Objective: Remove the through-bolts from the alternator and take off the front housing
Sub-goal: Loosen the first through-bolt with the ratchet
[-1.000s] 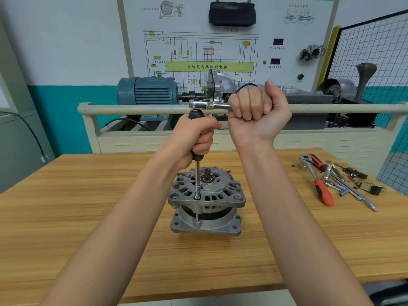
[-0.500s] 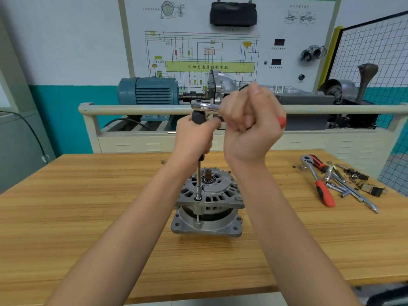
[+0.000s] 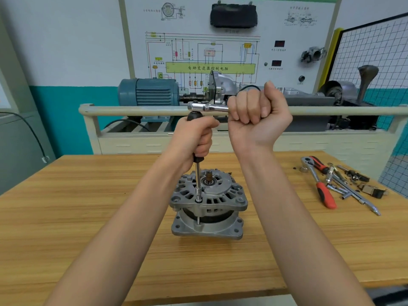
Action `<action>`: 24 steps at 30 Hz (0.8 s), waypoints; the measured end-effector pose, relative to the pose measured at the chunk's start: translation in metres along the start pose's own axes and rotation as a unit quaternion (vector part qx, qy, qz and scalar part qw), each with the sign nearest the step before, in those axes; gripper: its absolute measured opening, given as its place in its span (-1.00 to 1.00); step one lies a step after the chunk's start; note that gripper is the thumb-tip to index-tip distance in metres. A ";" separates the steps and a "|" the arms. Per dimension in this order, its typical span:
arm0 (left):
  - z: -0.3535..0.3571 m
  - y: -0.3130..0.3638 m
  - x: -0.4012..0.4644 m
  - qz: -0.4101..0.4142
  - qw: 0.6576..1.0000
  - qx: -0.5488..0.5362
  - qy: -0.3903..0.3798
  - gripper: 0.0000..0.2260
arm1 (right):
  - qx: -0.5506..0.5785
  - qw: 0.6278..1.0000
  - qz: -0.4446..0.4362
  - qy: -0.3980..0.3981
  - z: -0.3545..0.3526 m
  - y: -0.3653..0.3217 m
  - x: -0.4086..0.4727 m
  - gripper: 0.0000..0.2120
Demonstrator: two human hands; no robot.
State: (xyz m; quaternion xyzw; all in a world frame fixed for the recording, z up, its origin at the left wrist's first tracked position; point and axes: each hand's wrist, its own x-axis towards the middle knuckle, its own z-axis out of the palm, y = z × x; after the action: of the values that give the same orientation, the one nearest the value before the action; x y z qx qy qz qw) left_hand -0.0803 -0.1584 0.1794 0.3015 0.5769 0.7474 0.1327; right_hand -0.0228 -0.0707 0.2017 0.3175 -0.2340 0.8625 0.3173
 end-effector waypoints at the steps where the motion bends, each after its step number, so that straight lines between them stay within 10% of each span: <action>1: 0.002 0.000 -0.001 0.010 0.999 0.002 0.032 -0.51 | -0.054 0.998 -0.034 -0.028 0.005 0.005 -0.004 -0.51; 7: 0.012 0.002 -0.005 0.061 0.987 0.051 0.138 -0.88 | -0.317 0.910 -0.242 -0.116 0.026 0.036 -0.033 -0.74; 15: -0.006 0.000 -0.004 0.054 0.998 0.027 0.029 -0.63 | -0.051 0.997 -0.028 -0.060 0.004 0.004 -0.002 -0.49; 24: -0.008 0.005 0.000 0.017 0.996 -0.017 -0.083 -0.52 | 0.111 0.991 0.058 0.050 -0.008 0.002 0.014 -0.50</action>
State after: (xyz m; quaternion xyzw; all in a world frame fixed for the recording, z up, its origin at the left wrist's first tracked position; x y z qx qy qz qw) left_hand -0.0842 -0.1662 0.1831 0.3699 0.5459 0.7316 0.1730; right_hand -0.0360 -0.0616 0.2057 0.2928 -0.1383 0.9149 0.2411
